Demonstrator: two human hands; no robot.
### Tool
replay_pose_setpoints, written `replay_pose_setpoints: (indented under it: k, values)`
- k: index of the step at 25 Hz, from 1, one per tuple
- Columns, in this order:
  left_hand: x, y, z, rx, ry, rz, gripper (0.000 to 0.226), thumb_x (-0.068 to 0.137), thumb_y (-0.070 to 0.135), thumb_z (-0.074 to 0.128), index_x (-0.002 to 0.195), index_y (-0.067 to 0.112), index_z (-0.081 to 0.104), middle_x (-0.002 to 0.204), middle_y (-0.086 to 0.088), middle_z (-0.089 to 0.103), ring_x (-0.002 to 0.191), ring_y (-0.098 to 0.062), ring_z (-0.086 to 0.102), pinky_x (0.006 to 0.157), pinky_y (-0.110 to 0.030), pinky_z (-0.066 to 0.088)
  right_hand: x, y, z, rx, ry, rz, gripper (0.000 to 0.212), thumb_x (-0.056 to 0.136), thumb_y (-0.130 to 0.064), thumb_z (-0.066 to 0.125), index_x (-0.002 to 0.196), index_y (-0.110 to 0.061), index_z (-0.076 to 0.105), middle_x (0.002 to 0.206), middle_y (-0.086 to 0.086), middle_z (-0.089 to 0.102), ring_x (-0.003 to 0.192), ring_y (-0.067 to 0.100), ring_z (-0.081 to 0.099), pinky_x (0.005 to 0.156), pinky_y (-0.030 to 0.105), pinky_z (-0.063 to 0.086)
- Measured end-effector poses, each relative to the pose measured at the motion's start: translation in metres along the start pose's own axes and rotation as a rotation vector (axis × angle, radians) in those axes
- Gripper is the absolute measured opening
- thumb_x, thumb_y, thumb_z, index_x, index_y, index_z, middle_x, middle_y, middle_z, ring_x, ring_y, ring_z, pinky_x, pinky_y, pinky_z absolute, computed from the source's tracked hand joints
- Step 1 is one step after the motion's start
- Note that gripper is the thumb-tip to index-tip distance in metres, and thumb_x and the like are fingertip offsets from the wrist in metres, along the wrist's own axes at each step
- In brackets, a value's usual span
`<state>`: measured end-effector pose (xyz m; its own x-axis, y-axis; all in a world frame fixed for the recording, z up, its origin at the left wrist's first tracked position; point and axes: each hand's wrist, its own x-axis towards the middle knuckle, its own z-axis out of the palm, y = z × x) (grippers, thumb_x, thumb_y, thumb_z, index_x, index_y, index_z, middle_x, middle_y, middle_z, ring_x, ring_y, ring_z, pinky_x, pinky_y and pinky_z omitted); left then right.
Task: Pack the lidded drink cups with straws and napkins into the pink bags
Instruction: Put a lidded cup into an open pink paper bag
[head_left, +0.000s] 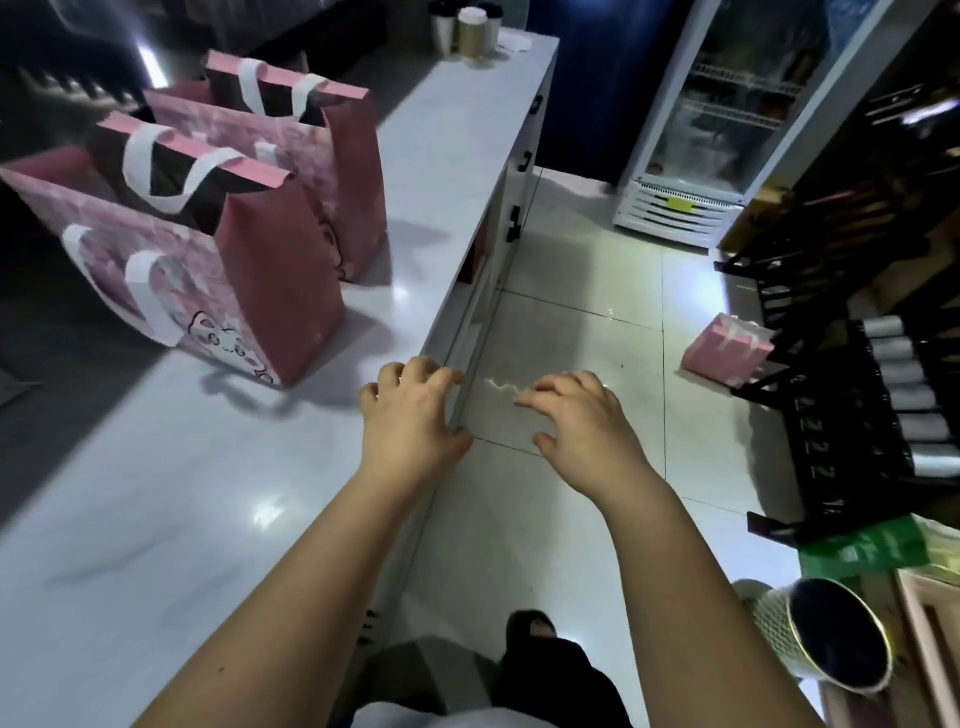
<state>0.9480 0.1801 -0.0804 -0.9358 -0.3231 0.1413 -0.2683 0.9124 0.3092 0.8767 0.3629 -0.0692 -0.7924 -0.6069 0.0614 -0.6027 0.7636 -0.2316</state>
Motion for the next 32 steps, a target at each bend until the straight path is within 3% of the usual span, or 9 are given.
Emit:
replay_pose_setpoints:
  k: [4, 9, 13, 18, 23, 27, 29, 32]
  values:
    - [0.082, 0.009, 0.004, 0.028, 0.108, -0.063, 0.057, 0.069, 0.041, 0.068, 0.124, 0.035, 0.053, 0.128, 0.006, 0.048, 0.12, -0.025, 0.037, 0.095, -0.041, 0.031, 0.079, 0.043, -0.01, 0.037, 0.071, -0.041, 0.049, 0.08, -0.021, 0.067, 0.127, -0.03, 0.059, 0.129, -0.005, 0.053, 0.125, 0.021, 0.037, 0.099, 0.035, 0.032]
    - [0.175, 0.033, 0.017, 0.024, 0.151, -0.239, 0.058, 0.069, 0.042, 0.067, 0.124, 0.035, 0.052, 0.128, 0.006, 0.047, 0.121, -0.023, 0.036, 0.096, -0.04, 0.029, 0.196, 0.077, -0.025, 0.108, -0.062, -0.286, 0.05, 0.083, -0.026, 0.068, 0.131, -0.028, 0.055, 0.133, -0.006, 0.05, 0.128, 0.018, 0.032, 0.106, 0.034, 0.028]
    - [0.224, 0.033, -0.009, 0.028, 0.286, -0.399, 0.054, 0.071, 0.041, 0.067, 0.123, 0.034, 0.054, 0.125, 0.007, 0.049, 0.12, -0.024, 0.037, 0.096, -0.041, 0.032, 0.279, 0.086, -0.053, 0.207, 0.003, -0.443, 0.048, 0.084, -0.024, 0.067, 0.13, -0.027, 0.056, 0.129, -0.007, 0.053, 0.126, 0.017, 0.034, 0.105, 0.036, 0.031]
    - [0.251, -0.012, -0.052, 0.092, 0.521, -0.561, 0.047, 0.07, 0.037, 0.07, 0.115, 0.029, 0.062, 0.118, 0.003, 0.055, 0.112, -0.03, 0.045, 0.088, -0.04, 0.037, 0.361, 0.035, -0.057, 0.282, -0.005, -0.643, 0.046, 0.085, -0.02, 0.066, 0.13, -0.025, 0.056, 0.127, -0.004, 0.055, 0.122, 0.021, 0.04, 0.1, 0.034, 0.036]
    - [0.284, -0.066, -0.08, 0.089, 0.62, -0.631, 0.046, 0.069, 0.033, 0.071, 0.114, 0.026, 0.063, 0.117, 0.001, 0.057, 0.111, -0.03, 0.046, 0.09, -0.039, 0.039, 0.423, -0.019, -0.049, 0.336, 0.05, -0.733, 0.048, 0.08, -0.012, 0.068, 0.126, -0.022, 0.06, 0.123, -0.002, 0.058, 0.116, 0.025, 0.046, 0.096, 0.039, 0.043]
    - [0.299, -0.1, -0.097, 0.074, 0.687, -0.667, 0.05, 0.069, 0.049, 0.062, 0.113, 0.028, 0.062, 0.113, 0.003, 0.058, 0.11, -0.028, 0.047, 0.091, -0.041, 0.041, 0.455, -0.08, -0.042, 0.272, 0.065, -0.885, 0.054, 0.076, 0.0, 0.058, 0.126, -0.022, 0.06, 0.131, -0.005, 0.056, 0.113, 0.028, 0.046, 0.096, 0.043, 0.043]
    - [0.305, -0.116, -0.105, 0.067, 0.692, -0.679, 0.052, 0.069, 0.052, 0.064, 0.115, 0.029, 0.061, 0.114, 0.004, 0.058, 0.112, -0.027, 0.045, 0.092, -0.042, 0.041, 0.466, -0.104, -0.036, 0.203, 0.055, -0.951, 0.042, 0.079, -0.004, 0.05, 0.114, -0.024, 0.063, 0.123, -0.008, 0.059, 0.107, 0.028, 0.045, 0.093, 0.043, 0.042]
    - [0.311, -0.131, -0.112, 0.054, 0.663, -0.724, 0.047, 0.074, 0.043, 0.07, 0.118, 0.03, 0.06, 0.119, 0.005, 0.056, 0.116, -0.026, 0.042, 0.094, -0.04, 0.037, 0.487, -0.109, -0.027, 0.235, 0.235, -1.031, 0.025, 0.074, -0.01, 0.044, 0.077, -0.021, 0.066, 0.084, -0.009, 0.067, 0.082, 0.029, 0.052, 0.07, 0.038, 0.047]
